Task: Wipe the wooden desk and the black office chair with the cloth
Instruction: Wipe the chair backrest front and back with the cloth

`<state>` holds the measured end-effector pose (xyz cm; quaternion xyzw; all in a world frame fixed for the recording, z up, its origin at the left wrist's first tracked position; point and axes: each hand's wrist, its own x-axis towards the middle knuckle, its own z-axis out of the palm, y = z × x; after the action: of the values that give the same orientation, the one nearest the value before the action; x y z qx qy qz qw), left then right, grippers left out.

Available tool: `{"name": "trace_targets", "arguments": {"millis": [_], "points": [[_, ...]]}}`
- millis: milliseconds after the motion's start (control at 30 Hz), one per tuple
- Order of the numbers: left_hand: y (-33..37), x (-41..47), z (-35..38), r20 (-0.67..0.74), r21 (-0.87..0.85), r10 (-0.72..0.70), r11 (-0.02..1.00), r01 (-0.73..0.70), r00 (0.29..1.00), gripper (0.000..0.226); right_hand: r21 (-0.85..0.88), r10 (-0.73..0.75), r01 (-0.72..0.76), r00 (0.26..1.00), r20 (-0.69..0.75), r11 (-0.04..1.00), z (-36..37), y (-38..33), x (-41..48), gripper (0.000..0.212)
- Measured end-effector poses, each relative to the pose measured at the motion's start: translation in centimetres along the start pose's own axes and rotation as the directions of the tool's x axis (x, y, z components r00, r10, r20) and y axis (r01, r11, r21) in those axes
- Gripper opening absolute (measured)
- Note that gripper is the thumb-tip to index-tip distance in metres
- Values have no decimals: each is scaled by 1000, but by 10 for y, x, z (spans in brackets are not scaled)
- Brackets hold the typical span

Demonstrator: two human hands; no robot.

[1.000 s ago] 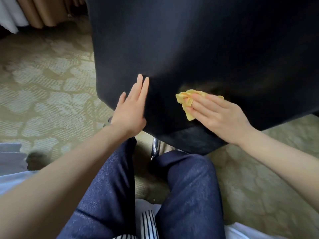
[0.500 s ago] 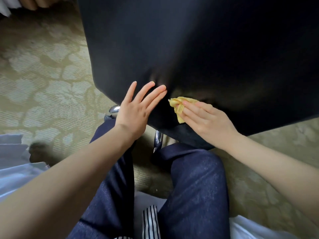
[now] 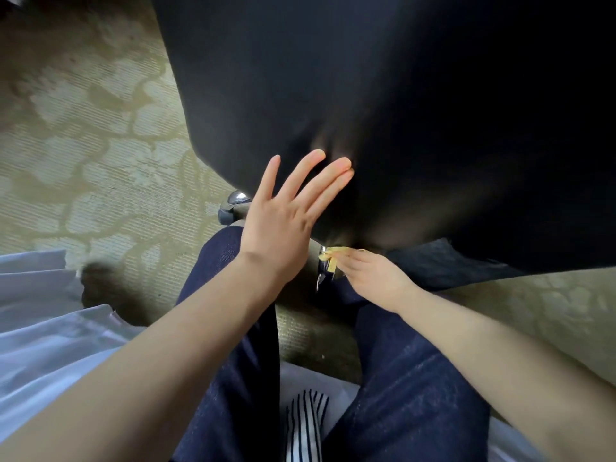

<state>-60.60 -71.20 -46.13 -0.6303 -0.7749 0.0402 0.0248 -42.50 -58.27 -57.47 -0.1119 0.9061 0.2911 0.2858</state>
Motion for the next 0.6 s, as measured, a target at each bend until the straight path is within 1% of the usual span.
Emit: {"name": "trace_targets", "arguments": {"millis": [67,133,200,300,400,500,600], "points": [[1,0,-1,9,10,-3,1000,2,1000,88,-39,-33,31,999,-36,999,3,5,-5,43],[1,-1,-2,15,24,-14,1000,13,1000,89,-82,-4,-4,995,-99,997,1,13,-17,41],[1,-2,-1,24,36,-29,999,28,999,91,-86,26,-39,989,-145,996,-2,21,-33,45],[-1,-3,1,29,51,-64,997,63,998,95,-244,24,-80,974,-226,966,-12,44,-66,51],[6,-4,-4,28,41,-94,995,93,995,98,-290,45,-132,956,-289,948,-32,68,-108,53],[11,-4,-6,60,-37,-103,994,105,993,100,-251,111,-237,895,-432,939,-52,82,-139,37],[14,-7,-6,51,-104,-85,990,90,995,103,-158,195,-338,800,-568,928,-73,93,-162,34]]}}
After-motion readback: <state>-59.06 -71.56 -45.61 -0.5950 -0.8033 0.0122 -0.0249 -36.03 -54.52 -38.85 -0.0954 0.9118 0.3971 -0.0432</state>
